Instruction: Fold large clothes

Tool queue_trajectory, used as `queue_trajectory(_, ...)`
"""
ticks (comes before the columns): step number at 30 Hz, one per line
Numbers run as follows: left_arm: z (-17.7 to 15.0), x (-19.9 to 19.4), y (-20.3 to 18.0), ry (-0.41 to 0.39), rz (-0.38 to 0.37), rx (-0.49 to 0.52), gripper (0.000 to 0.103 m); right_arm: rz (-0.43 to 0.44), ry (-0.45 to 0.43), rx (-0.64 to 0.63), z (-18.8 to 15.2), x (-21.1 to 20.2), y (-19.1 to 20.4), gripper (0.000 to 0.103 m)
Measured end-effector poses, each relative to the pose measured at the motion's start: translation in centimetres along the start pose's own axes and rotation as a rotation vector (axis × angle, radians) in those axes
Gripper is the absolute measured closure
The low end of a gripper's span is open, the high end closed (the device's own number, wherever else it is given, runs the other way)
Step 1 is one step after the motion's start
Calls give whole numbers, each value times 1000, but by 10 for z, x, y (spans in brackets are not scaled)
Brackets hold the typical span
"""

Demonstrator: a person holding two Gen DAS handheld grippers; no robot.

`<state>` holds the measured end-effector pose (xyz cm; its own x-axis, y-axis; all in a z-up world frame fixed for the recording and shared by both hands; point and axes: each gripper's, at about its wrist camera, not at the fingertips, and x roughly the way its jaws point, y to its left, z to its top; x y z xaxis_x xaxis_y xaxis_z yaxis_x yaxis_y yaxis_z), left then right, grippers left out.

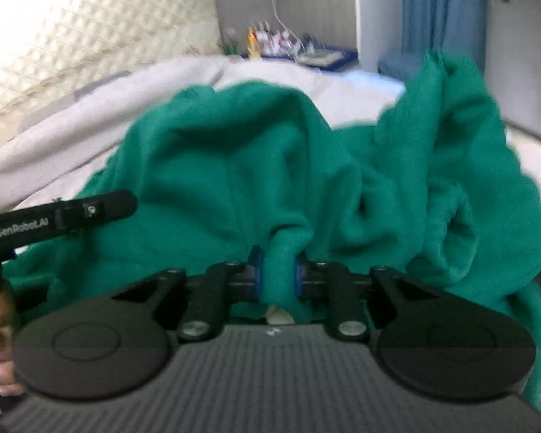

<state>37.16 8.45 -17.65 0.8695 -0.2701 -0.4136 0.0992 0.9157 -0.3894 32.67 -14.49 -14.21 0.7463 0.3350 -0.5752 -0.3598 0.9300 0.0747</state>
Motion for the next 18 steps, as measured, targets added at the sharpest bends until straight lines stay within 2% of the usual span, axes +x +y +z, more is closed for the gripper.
queue_trajectory(4,1,-35,-3,-30,-27,-24,95,27,-52,-27,-2,-38,8,86)
queue_trajectory(7,-4,-56,-6,-6,-50,-44,95,38,-46,-30,-7,-53,10,87)
queue_trajectory(12,-19,-75,-16,80,-17,-36,95,48,78,-22,-21,-53,16,87)
queue_trajectory(15,-32,-66,-20,185,31,-13,95,41,170,-15,-32,-45,22,86)
queue_trajectory(18,-42,-58,-19,226,67,12,95,30,198,12,-40,-48,23,81)
